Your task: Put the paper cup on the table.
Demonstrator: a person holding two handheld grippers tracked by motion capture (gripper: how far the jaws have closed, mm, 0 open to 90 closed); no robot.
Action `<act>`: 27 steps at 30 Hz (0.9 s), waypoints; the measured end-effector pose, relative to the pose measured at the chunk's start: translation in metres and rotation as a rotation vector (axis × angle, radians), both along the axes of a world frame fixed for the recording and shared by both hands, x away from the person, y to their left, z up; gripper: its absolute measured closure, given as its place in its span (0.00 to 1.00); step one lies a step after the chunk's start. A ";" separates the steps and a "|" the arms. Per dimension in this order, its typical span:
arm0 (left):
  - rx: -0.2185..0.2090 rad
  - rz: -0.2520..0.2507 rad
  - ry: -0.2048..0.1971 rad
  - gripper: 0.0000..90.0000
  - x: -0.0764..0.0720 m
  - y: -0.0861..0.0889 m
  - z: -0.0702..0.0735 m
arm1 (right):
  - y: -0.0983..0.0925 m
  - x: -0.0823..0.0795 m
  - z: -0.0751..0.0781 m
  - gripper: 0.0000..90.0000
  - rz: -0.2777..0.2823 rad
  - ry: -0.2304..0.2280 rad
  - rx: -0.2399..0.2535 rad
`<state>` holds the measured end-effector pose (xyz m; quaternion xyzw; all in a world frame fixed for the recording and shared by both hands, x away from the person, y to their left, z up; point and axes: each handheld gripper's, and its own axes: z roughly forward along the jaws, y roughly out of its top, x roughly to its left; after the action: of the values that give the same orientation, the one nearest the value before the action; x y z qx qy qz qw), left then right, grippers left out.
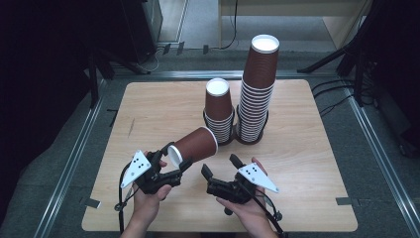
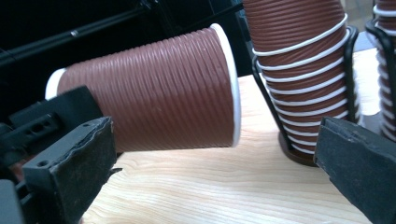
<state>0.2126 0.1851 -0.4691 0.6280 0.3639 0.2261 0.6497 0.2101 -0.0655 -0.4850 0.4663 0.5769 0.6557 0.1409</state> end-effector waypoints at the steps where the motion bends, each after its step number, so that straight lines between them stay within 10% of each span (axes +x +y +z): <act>1: 0.000 0.000 0.000 0.26 0.000 0.000 0.000 | 0.000 0.000 0.000 0.00 0.010 0.004 0.034; 16: -0.028 0.019 -0.025 0.26 -0.002 -0.006 -0.006 | 0.003 0.000 -0.002 0.00 0.087 0.094 0.233; 27: -0.044 0.022 -0.017 0.26 -0.001 -0.002 -0.008 | 0.005 0.007 -0.007 0.15 0.058 0.315 0.299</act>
<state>0.2120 0.1828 -0.4776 0.6076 0.3701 0.2303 0.6639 0.2174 -0.0608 -0.4916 0.5620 0.5014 0.6566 -0.0404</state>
